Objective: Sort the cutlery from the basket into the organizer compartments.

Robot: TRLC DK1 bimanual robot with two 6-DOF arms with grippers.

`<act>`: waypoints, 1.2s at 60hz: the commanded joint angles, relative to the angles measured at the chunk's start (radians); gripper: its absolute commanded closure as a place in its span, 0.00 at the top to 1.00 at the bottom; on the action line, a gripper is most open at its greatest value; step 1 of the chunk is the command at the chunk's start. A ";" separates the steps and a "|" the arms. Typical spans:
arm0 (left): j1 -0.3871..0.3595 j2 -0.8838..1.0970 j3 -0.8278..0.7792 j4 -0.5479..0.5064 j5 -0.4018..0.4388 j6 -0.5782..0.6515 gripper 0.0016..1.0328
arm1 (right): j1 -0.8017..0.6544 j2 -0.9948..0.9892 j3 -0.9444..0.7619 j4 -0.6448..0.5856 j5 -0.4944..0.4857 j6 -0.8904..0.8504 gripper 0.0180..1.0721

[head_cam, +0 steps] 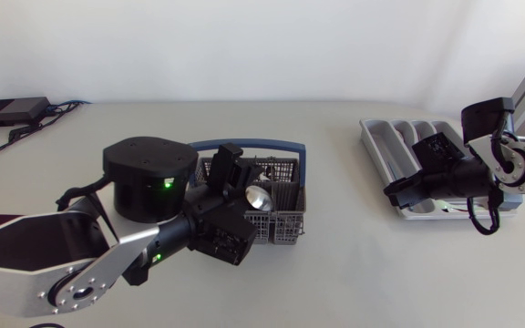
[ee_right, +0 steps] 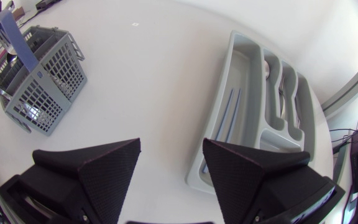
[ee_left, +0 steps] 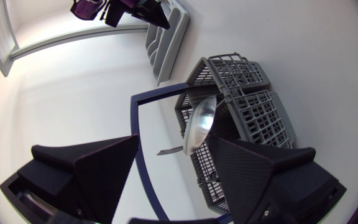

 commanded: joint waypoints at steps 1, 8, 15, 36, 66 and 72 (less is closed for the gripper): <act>-0.005 0.017 -0.026 0.017 0.005 0.049 0.56 | 0.006 -0.003 -0.033 0.008 -0.002 -0.009 0.70; -0.022 0.019 -0.031 0.015 0.013 0.059 0.46 | 0.006 -0.003 -0.036 0.010 -0.002 -0.012 0.70; -0.045 0.016 -0.040 0.012 0.019 0.063 0.39 | 0.006 -0.007 -0.040 0.010 -0.002 -0.012 0.70; -0.080 0.022 -0.060 0.015 0.017 0.089 0.20 | -0.001 -0.007 -0.051 0.016 -0.004 -0.020 0.70; -0.077 0.051 -0.001 -0.022 0.001 0.103 0.14 | -0.017 -0.006 -0.062 0.024 -0.016 -0.030 0.70; -0.071 0.048 -0.003 -0.011 0.001 0.105 0.17 | -0.017 -0.006 -0.063 0.024 -0.016 -0.033 0.70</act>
